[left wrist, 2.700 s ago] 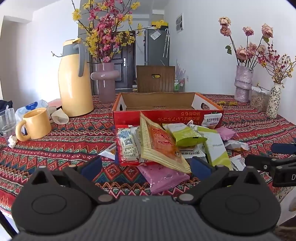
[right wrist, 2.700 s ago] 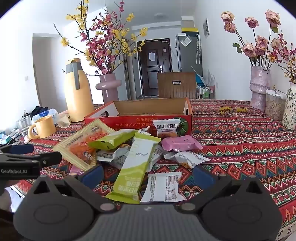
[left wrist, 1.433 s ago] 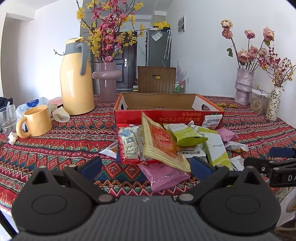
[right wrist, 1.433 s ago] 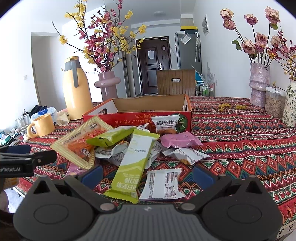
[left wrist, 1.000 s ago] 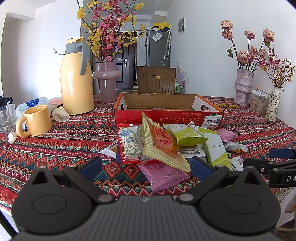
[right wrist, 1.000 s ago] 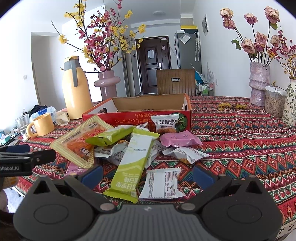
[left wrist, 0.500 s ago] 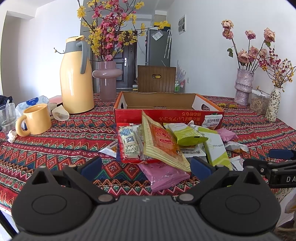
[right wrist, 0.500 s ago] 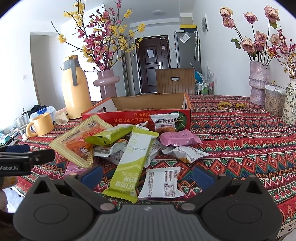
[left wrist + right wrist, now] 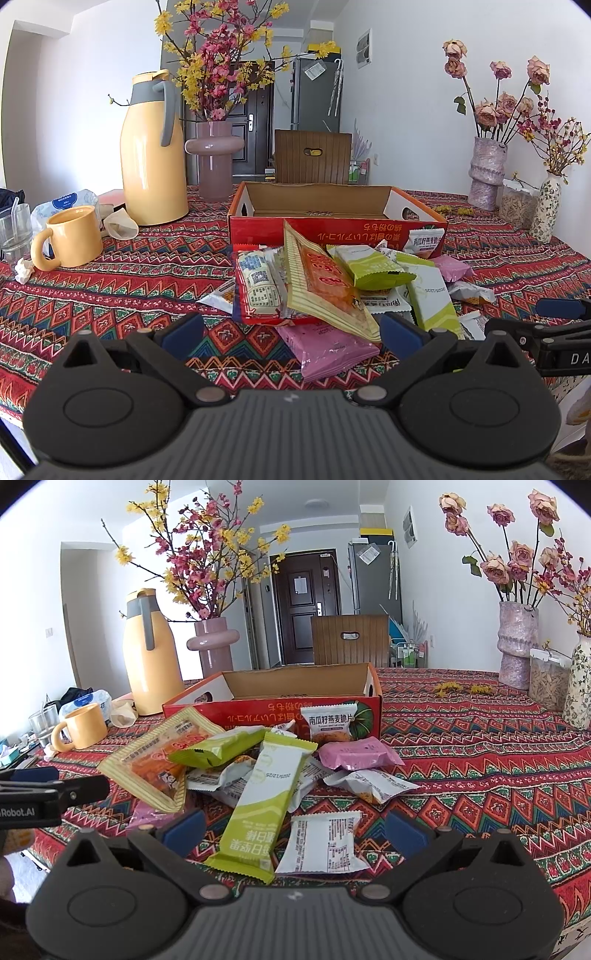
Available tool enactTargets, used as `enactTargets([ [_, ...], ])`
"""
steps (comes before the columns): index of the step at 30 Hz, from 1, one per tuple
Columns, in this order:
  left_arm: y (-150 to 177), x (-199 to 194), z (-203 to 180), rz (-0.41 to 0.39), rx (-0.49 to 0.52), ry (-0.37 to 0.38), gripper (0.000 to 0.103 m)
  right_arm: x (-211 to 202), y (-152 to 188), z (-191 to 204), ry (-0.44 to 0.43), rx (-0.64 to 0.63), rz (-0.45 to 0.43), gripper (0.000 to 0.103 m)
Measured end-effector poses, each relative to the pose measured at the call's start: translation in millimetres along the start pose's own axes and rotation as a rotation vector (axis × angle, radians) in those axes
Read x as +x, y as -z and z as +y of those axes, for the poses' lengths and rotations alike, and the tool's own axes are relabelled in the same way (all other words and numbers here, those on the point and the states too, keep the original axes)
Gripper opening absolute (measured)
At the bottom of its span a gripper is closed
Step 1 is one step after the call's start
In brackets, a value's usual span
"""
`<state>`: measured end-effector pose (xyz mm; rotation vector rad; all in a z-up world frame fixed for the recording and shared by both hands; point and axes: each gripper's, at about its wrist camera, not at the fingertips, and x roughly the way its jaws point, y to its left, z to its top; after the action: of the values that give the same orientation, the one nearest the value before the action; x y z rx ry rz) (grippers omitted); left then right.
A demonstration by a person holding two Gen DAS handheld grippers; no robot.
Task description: Organize snacks
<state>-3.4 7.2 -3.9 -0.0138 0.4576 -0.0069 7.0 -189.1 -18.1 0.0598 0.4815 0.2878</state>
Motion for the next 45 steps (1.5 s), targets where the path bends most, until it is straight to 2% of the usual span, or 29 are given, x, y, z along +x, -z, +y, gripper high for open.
enactTargets([
  [11, 0, 0, 1, 0.006, -0.008, -0.002, 0.103, 1, 0, -2, -0.004, 0.008, 0.016, 0.103],
  [19, -1, 2, 5, 0.013, -0.019, -0.004, 0.103, 0, 1, -15, 0.049, -0.008, 0.043, 0.102],
  [22, -1, 3, 6, 0.015, -0.02, -0.004, 0.103, 8, 3, -22, 0.058, -0.005, 0.072, 0.094],
  [24, 0, 3, 7, 0.016, -0.02, -0.003, 0.103, 15, 4, -25, 0.053, -0.002, 0.095, 0.084],
  [31, 1, 3, 9, 0.024, -0.025, -0.004, 0.103, 42, 2, -23, 0.034, -0.013, 0.148, 0.078],
  [34, 1, 3, 10, 0.026, -0.026, -0.005, 0.103, 54, 3, -20, 0.056, -0.033, 0.174, 0.068],
  [36, 2, 4, 10, 0.028, -0.027, -0.006, 0.103, 58, 4, -17, 0.076, -0.053, 0.163, 0.061],
  [41, 3, 5, 10, 0.031, -0.029, -0.008, 0.103, 57, 6, -18, 0.07, -0.059, 0.147, 0.06],
  [43, 3, 5, 11, 0.034, -0.029, -0.009, 0.103, 55, 6, -18, 0.073, -0.059, 0.14, 0.057],
  [45, 3, 5, 11, 0.036, -0.031, -0.01, 0.103, 53, 6, -19, 0.076, -0.057, 0.134, 0.05],
])
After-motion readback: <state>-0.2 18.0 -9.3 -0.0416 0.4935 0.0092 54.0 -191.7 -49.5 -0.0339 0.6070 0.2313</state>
